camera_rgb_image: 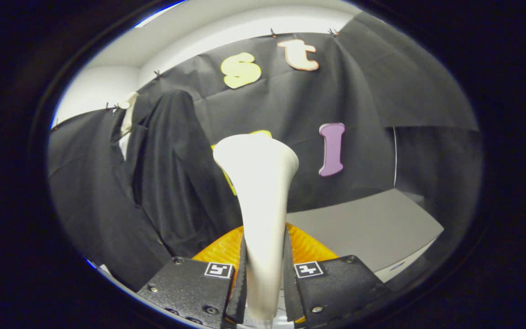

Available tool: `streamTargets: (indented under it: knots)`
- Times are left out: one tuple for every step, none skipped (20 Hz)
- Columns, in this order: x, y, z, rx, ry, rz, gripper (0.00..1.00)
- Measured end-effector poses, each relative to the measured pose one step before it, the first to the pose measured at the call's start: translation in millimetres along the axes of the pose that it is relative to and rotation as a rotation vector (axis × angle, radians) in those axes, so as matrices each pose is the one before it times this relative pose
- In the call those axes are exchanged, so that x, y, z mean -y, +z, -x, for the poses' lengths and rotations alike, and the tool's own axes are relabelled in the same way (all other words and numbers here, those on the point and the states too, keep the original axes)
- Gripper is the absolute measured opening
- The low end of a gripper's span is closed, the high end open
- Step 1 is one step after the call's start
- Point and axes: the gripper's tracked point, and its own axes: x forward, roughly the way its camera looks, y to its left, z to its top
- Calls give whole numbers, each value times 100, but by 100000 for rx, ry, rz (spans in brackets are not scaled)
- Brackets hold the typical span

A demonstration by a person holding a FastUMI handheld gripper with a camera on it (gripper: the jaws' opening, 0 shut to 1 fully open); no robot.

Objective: Iron the clothes twice with a garment steamer, once on the left side and once on the right side.

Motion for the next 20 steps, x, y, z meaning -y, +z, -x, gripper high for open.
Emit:
streamTargets:
  knots:
    - [-1785, 450, 746, 2373, 40, 2183, 36]
    - [-1976, 882, 435, 2541, -83, 2230, 36]
    - [-1745, 765, 26, 1722, 258, 2227, 36]
    - [-1787, 921, -276, 1705, 434, 2240, 36]
    - [-1722, 860, -482, 1815, 777, 2214, 36]
    - [-1878, 618, -118, 1522, 736, 2115, 36]
    - [-1529, 561, -260, 837, 300, 2363, 36]
    - [-1417, 253, -224, 910, 427, 1615, 36]
    - [-1202, 488, -443, 923, 728, 1275, 36]
    - [-1315, 537, -703, 771, 574, 1382, 36]
    - [-703, 323, -353, 602, 443, 812, 36]
    - [-1115, 528, -221, 733, 748, 1121, 36]
    - [-710, 118, -186, 343, 124, 1226, 36]
    - [-567, 20, -402, 272, -208, 1126, 36]
    - [-425, -42, -370, -233, -259, 872, 36]
    - [-366, -293, -323, -909, -305, 672, 36]
    - [-367, -276, -235, -766, 76, 46, 36]
    - [-216, -484, -215, -1194, 195, 370, 36]
    - [2, -614, -63, -943, -165, 531, 36]
    - [-62, -616, -11, -767, -282, 574, 36]
